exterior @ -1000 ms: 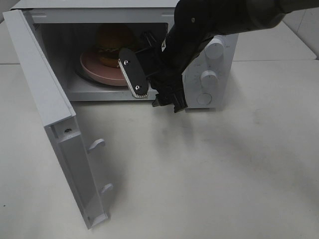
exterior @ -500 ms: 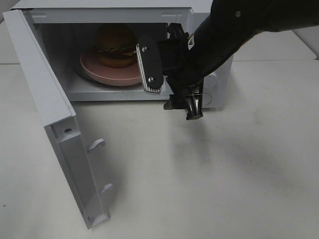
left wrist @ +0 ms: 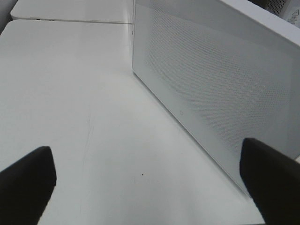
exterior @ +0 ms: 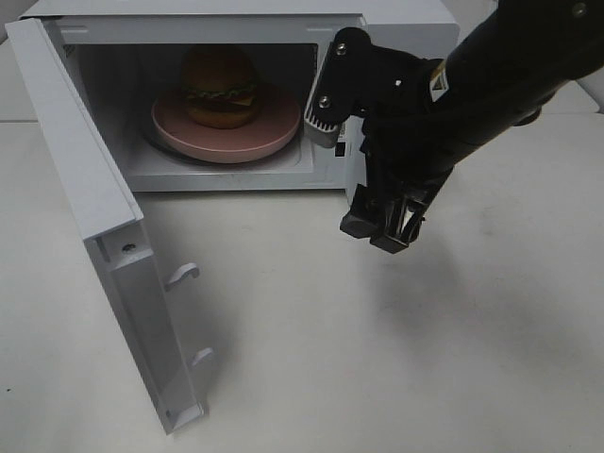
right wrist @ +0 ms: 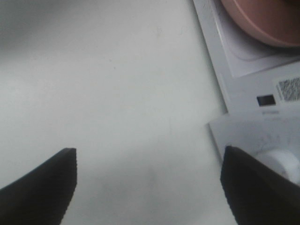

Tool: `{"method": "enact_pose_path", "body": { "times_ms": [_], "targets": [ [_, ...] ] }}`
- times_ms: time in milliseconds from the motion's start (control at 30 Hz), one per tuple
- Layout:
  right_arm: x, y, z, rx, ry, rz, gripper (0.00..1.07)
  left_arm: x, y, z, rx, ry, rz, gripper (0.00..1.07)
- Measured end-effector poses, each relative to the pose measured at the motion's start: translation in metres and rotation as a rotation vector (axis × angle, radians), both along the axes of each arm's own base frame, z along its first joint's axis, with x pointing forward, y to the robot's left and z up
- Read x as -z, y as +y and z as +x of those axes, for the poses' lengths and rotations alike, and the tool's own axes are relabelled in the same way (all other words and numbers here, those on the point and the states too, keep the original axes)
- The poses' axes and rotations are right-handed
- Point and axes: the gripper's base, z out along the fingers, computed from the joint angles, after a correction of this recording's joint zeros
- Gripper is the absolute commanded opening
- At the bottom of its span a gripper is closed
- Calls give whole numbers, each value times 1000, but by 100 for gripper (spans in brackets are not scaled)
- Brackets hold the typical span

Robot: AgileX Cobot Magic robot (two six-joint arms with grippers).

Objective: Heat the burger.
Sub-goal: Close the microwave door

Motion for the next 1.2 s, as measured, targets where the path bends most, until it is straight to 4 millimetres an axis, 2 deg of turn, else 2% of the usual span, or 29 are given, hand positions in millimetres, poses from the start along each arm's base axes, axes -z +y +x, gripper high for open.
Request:
{"method": "enact_pose_path", "body": {
  "times_ms": [67,100,333,500,567,633,800,833,1200],
  "targets": [
    [-3,-3,-3,30,12,10,82,0,0,0,0,0,0,100],
    [-8,-8,-9,106,46,32,81,0,0,0,0,0,0,100],
    [-29,-25,-29,345,138,80,78,0,0,0,0,0,0,100],
    [-42,-37,-44,454,183,96,76,0,0,0,0,0,0,100],
    [-44,-40,-47,470,193,94,76,0,0,0,0,0,0,100],
    [-47,-51,-63,517,230,78,76,0,0,0,0,0,0,100],
    [-47,-63,-80,561,270,51,76,0,0,0,0,0,0,100],
    [-49,-70,-89,579,274,49,76,0,0,0,0,0,0,100],
    [-51,-99,-127,614,239,77,76,0,0,0,0,0,0,100]
  ]
}}
